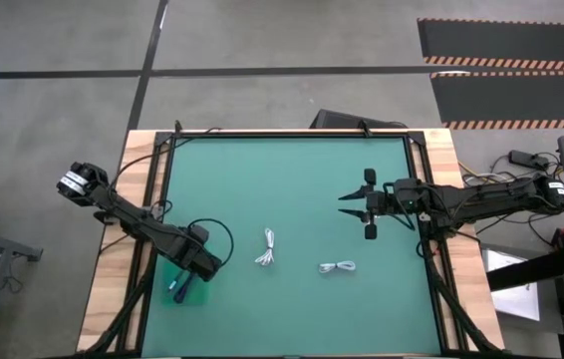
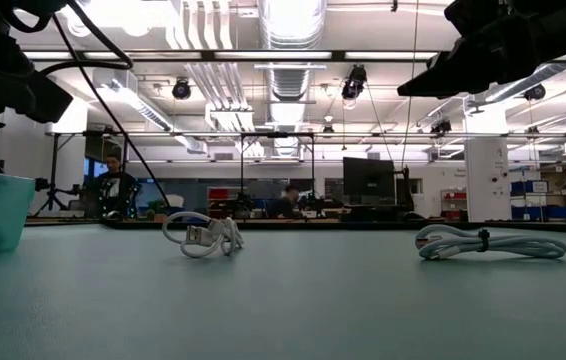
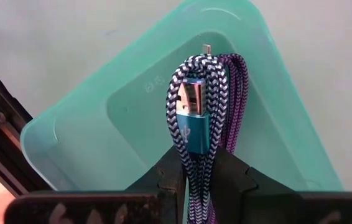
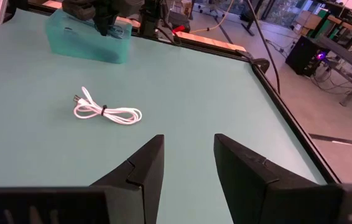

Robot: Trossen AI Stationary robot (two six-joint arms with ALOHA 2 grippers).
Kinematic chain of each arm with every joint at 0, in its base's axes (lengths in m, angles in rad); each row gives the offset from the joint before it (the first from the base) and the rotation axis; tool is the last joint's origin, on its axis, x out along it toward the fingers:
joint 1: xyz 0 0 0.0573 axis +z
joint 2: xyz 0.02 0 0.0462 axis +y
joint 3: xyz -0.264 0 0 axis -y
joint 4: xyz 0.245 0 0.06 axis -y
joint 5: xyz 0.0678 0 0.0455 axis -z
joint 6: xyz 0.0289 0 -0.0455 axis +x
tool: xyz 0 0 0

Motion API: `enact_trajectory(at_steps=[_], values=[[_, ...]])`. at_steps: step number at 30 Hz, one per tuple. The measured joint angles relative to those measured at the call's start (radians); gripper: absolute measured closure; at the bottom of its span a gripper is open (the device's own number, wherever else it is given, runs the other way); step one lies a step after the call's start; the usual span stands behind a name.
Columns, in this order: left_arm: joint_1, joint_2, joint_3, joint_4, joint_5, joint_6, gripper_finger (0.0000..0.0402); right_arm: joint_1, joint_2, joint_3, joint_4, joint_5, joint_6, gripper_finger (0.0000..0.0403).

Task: Pick and place USB-C Cables
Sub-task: Put the black blue charger cable into the green bin

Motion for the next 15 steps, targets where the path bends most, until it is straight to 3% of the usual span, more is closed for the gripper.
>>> enact_trajectory(at_steps=[15], values=[[0.000,0.000,0.000,0.000,0.017,0.000,0.0362,0.000,0.000,0.000,0.000,0.000,0.000,0.0271]])
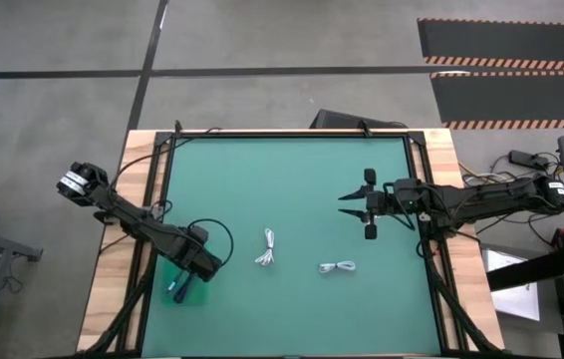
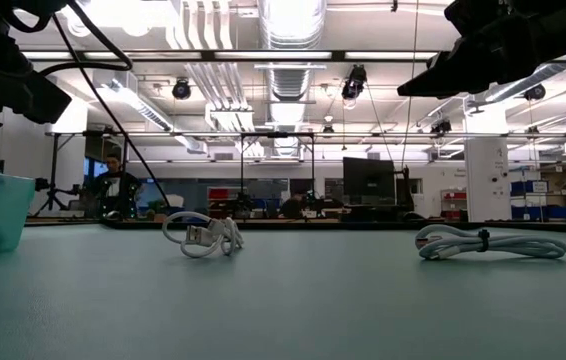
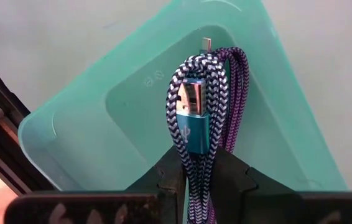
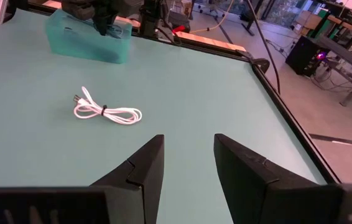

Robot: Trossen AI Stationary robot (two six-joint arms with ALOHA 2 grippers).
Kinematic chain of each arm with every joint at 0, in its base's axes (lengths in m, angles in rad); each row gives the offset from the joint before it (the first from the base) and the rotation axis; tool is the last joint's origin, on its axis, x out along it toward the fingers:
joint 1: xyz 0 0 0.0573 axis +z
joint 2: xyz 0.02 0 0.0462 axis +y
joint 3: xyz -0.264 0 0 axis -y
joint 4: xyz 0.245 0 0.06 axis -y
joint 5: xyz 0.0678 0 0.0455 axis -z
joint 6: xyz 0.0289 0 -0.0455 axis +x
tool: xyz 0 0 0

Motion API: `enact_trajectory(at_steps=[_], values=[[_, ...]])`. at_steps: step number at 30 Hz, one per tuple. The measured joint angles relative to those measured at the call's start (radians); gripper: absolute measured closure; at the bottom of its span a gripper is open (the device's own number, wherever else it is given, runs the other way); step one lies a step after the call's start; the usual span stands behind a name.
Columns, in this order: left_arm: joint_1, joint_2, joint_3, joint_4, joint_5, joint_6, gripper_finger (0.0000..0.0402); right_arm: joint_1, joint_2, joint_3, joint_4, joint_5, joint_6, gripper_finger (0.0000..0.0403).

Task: Pick and place USB-C Cables
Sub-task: Put the black blue charger cable into the green bin, then put the left white charger cable in the green bin

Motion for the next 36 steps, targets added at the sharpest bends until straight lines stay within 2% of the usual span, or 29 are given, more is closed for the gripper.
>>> enact_trajectory(at_steps=[24,27,36], values=[[0.000,-0.002,0.000,0.000,0.003,0.000,0.0360,0.000,0.000,0.000,-0.001,0.000,0.000,0.0271],[0.000,-0.006,0.000,0.000,0.005,-0.001,0.0343,0.000,0.000,0.000,-0.001,0.000,0.000,0.0271],[0.000,-0.008,0.002,-0.001,0.006,-0.004,0.0257,0.000,0.000,0.000,-0.002,0.000,0.000,0.0271]])
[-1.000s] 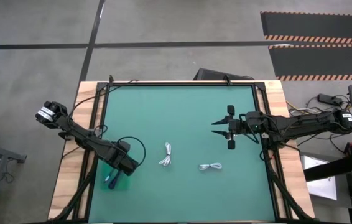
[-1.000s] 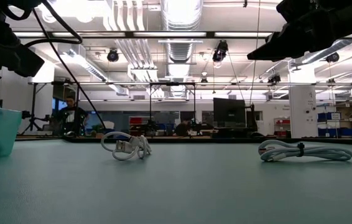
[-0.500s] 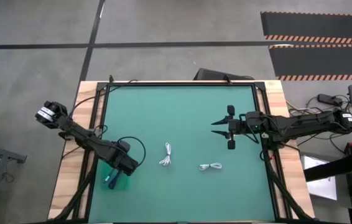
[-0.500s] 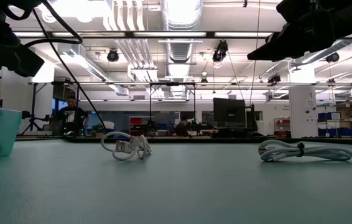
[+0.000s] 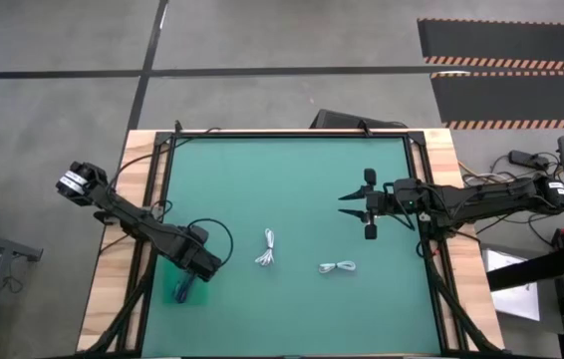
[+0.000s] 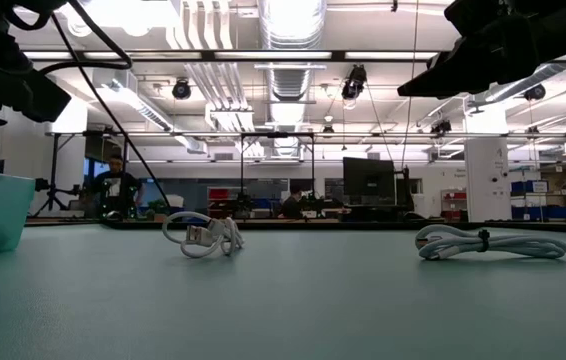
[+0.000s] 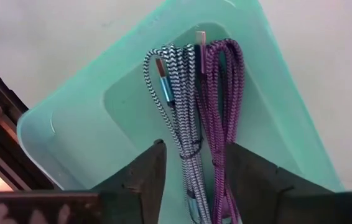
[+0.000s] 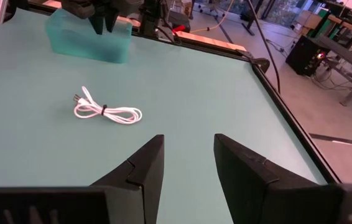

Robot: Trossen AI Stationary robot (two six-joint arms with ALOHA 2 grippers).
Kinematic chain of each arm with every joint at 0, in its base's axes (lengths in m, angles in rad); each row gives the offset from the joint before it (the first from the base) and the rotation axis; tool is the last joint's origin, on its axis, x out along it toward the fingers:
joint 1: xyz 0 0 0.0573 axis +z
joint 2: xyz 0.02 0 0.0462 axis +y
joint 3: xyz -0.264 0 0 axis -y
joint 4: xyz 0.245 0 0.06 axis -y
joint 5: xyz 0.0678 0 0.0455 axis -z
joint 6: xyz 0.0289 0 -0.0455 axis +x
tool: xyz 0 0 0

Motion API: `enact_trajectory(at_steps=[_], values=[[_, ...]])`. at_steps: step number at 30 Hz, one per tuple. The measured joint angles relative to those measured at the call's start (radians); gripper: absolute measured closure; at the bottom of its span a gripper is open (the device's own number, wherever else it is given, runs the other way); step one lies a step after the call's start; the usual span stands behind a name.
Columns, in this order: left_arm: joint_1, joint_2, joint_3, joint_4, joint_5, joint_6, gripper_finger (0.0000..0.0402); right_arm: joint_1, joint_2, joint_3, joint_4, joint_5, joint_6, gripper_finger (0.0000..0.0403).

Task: Pick and place USB-C Cables
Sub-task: Put the left white charger cable in the green bin

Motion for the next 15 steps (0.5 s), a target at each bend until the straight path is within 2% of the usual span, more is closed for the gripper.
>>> enact_trajectory(at_steps=[5,15], values=[[0.000,-0.002,0.030,0.000,0.040,0.032,0.0240,0.000,0.000,0.000,0.000,0.000,0.000,0.0271],[0.007,-0.041,0.153,0.000,0.068,0.029,0.0240,0.000,0.000,0.000,0.000,0.000,0.001,0.0271]])
